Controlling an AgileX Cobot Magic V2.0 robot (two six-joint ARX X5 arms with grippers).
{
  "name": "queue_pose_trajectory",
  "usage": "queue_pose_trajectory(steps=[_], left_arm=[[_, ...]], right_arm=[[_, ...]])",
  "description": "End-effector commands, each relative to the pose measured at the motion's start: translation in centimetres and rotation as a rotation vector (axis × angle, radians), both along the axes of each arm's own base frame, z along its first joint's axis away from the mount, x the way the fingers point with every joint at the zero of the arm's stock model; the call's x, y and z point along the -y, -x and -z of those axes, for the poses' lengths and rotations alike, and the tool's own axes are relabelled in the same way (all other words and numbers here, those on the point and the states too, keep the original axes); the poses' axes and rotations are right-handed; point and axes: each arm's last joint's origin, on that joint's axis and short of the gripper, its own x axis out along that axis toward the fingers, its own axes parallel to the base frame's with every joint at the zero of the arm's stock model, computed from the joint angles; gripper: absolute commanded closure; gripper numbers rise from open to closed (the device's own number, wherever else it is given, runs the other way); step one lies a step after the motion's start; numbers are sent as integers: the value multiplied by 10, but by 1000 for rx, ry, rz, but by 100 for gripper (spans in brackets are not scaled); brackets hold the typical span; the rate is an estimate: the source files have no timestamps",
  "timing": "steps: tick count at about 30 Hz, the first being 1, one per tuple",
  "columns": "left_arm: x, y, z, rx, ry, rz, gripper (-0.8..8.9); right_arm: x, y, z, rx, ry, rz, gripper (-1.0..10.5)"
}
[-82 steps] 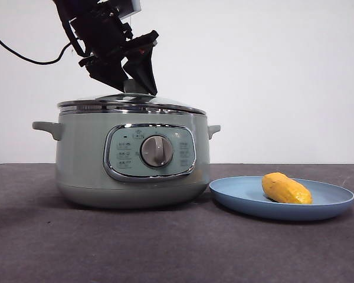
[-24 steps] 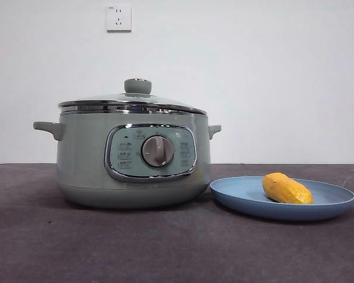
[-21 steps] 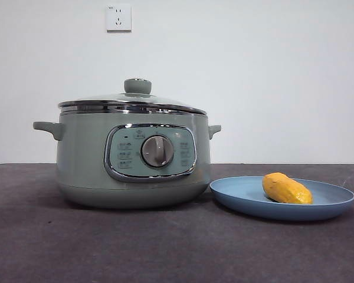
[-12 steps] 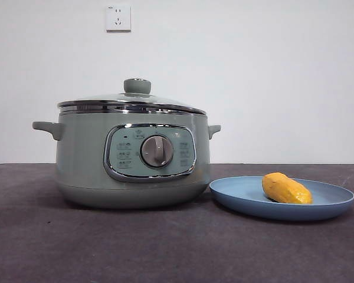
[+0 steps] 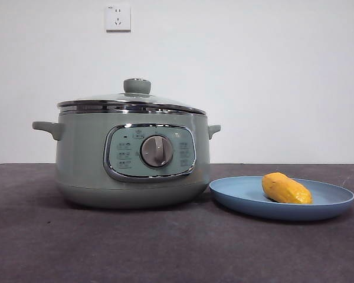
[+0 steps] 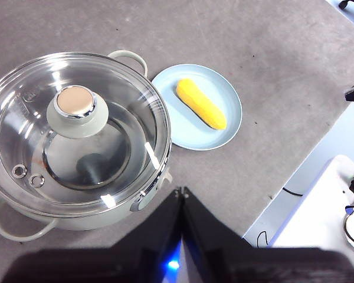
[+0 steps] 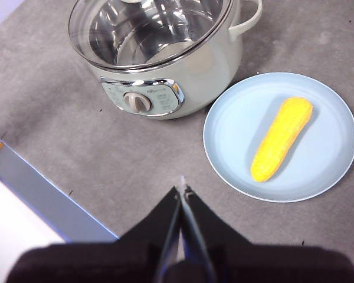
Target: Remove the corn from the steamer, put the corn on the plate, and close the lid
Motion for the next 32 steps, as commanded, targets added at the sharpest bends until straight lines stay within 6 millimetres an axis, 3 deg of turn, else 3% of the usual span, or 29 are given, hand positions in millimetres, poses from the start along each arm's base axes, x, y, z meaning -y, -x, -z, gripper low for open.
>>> queue_pose_trajectory(steps=[1,11,16,22,32], left_arm=[[-1,2,4,-44,-20,1,818],[0,1,2,-21,-10,0,818],[-3,-7,-3,90,-25,-13,818],[-27,-10,-31,422,24,-23,817],[-71,20,-49,637,32,-191,818]], right_arm=[[0,0,2,-1,5,-3,946],[0,0,2,-1,5,-3,946],[0,0,2,-1,5,-2,946],[0,0,2,-1,5,-3,946],[0,0,2,-1,5,-3,946]])
